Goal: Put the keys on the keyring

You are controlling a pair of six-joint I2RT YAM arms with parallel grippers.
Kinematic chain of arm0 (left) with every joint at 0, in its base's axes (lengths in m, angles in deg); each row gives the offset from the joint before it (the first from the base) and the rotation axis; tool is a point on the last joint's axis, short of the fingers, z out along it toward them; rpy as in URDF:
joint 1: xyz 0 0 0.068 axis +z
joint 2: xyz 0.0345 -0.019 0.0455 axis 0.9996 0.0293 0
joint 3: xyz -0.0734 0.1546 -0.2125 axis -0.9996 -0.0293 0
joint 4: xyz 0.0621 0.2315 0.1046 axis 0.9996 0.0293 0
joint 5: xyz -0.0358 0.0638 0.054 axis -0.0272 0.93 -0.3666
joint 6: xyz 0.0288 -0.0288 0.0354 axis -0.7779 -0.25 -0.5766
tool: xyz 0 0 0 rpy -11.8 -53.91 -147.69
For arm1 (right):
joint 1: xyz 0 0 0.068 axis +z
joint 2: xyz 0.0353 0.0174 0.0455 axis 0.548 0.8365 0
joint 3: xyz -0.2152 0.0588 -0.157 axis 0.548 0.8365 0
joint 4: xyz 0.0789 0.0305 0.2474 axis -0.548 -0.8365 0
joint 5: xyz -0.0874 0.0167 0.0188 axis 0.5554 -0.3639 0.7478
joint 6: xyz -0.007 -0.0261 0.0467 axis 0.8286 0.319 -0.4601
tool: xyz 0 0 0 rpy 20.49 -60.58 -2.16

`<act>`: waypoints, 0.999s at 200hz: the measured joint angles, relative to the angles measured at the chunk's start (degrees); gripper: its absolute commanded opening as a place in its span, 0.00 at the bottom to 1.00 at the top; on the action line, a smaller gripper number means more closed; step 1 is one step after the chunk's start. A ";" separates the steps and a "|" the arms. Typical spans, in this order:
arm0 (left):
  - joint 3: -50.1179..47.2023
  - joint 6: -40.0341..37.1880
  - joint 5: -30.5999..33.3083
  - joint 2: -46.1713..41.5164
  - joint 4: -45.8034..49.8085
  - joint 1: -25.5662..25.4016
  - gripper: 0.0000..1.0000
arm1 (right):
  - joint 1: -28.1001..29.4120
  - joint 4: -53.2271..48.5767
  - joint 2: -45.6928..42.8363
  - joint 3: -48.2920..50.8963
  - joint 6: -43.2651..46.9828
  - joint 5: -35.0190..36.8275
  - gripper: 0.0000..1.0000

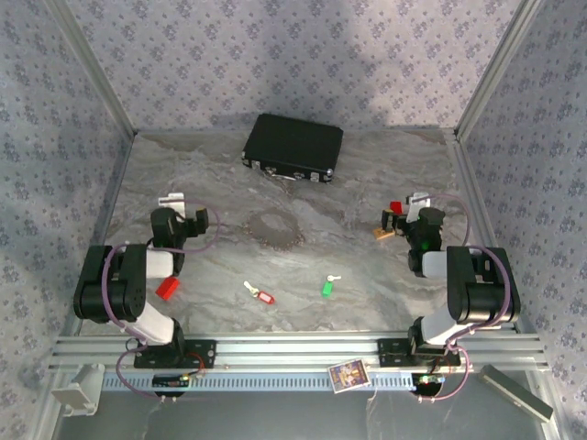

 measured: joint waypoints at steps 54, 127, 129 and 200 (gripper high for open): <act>0.02 0.00 0.00 0.00 0.00 0.00 1.00 | 0.00 -0.02 0.00 0.00 0.00 0.00 0.99; 0.02 0.02 -1.51 -0.02 0.04 0.70 1.00 | -0.07 -0.74 -0.24 -0.17 -0.11 0.00 0.99; 0.02 0.02 -1.55 -0.04 0.11 0.74 1.00 | -0.09 -1.16 -0.33 -0.26 -0.17 0.00 0.99; 4.63 1.97 -1.57 -18.71 16.74 0.79 1.00 | 2.16 -21.79 -29.68 -3.06 -2.75 -1.16 0.99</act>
